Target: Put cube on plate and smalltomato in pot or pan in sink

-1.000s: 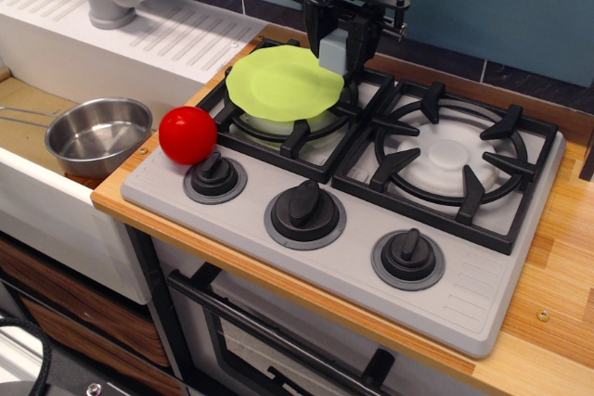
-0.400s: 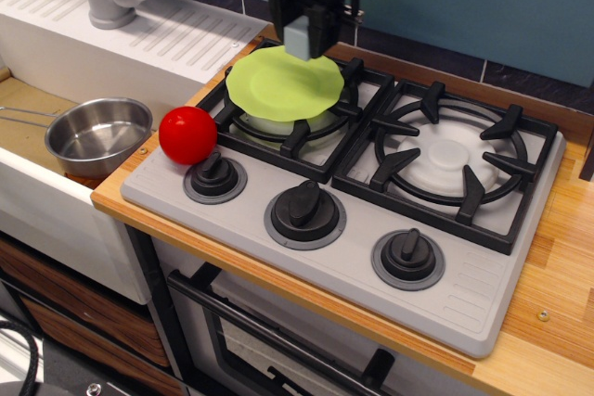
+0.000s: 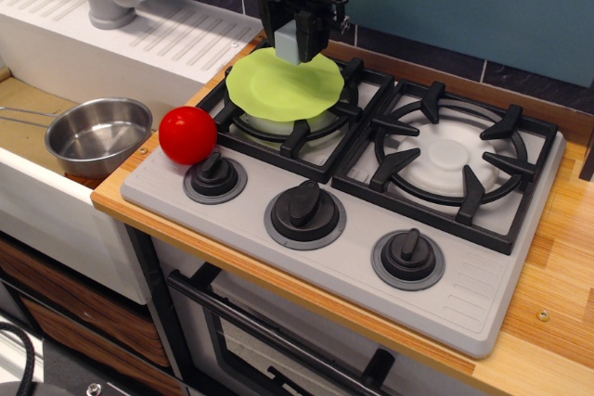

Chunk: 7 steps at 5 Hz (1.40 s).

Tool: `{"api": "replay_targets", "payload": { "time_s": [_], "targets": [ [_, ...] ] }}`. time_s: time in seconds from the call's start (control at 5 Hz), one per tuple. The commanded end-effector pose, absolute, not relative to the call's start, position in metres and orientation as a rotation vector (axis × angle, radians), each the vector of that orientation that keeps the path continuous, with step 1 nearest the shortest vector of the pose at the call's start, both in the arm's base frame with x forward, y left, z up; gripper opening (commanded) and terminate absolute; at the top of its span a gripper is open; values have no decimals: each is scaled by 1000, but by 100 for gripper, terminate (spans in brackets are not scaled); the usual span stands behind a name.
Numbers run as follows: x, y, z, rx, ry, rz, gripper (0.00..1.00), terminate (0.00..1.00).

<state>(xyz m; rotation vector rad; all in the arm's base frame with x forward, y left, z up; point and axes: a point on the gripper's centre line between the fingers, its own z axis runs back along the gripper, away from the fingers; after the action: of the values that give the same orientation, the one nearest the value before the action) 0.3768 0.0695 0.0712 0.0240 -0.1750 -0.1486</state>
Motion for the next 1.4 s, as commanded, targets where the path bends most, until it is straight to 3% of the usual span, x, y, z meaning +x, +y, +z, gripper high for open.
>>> {"api": "replay_targets", "payload": {
  "time_s": [0.0,0.4,1.2],
  "targets": [
    [376,72,74,16,-207,-150,100,0],
    [374,60,77,16,-202,-138,100,0],
    [365,56,130,31,-109,-147,100,0]
  ]
}}
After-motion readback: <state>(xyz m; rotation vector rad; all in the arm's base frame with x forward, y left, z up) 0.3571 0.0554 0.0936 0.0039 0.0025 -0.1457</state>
